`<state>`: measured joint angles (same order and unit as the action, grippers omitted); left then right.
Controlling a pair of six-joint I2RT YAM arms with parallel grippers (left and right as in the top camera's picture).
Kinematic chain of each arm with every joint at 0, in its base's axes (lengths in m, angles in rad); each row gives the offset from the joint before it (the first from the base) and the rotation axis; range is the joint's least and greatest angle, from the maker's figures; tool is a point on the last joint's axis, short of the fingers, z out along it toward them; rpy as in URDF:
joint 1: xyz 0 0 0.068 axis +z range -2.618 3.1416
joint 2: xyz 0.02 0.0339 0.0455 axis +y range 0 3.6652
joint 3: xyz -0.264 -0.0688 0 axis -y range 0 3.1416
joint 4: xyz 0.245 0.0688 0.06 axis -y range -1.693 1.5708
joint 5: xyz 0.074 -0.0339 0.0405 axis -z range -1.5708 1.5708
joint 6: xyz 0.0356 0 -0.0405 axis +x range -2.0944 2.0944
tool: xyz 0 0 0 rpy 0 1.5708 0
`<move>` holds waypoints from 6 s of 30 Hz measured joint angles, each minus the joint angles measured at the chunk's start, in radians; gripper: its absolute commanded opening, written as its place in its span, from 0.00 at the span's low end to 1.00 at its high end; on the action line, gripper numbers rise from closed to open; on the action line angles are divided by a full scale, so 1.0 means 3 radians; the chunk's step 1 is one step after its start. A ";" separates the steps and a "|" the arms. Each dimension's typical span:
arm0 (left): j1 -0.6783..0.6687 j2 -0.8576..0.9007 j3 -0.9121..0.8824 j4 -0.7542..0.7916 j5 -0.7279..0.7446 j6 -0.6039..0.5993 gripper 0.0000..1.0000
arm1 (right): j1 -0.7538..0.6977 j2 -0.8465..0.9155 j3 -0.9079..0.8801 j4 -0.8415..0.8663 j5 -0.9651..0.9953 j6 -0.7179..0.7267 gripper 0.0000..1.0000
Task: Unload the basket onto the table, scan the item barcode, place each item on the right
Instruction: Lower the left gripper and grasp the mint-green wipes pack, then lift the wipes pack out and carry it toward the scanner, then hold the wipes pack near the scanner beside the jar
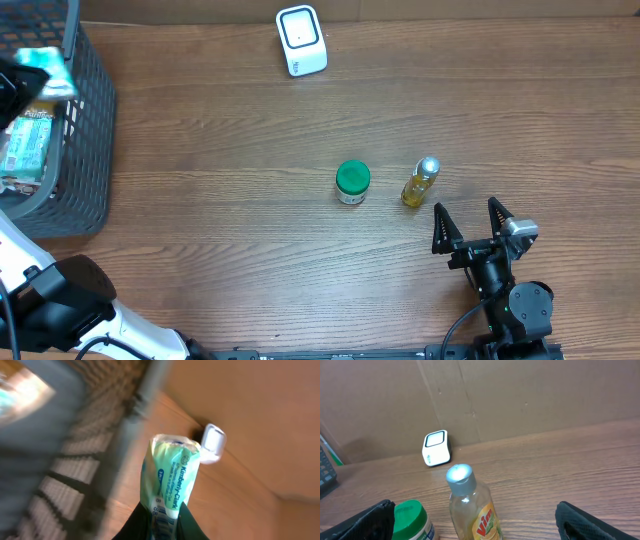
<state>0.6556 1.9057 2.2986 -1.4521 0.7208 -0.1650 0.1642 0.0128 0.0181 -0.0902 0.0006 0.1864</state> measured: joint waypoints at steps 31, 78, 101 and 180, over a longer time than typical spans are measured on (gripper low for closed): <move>-0.3042 0.0001 -0.1787 0.1352 0.0149 0.0037 0.10 | 0.0000 0.0000 0.0000 0.0001 0.0000 0.0001 1.00; -0.3442 -0.0006 -0.3344 0.3120 0.0342 -0.1373 0.57 | 0.0000 0.0000 0.0000 0.0001 0.0000 0.0001 1.00; -0.3442 -0.0010 -0.2809 0.2005 -0.0273 -0.0881 0.53 | 0.0000 0.0000 0.0000 0.0001 0.0000 -0.0001 1.00; -0.3867 -0.0010 -0.2809 0.1535 -0.1486 -0.0635 0.33 | 0.0000 0.0000 0.0000 0.0003 0.0000 0.0001 1.00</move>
<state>-0.5045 1.9026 1.4559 -0.9916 0.2749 -0.3553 0.1642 0.0128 0.0181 -0.0895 0.0006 0.1867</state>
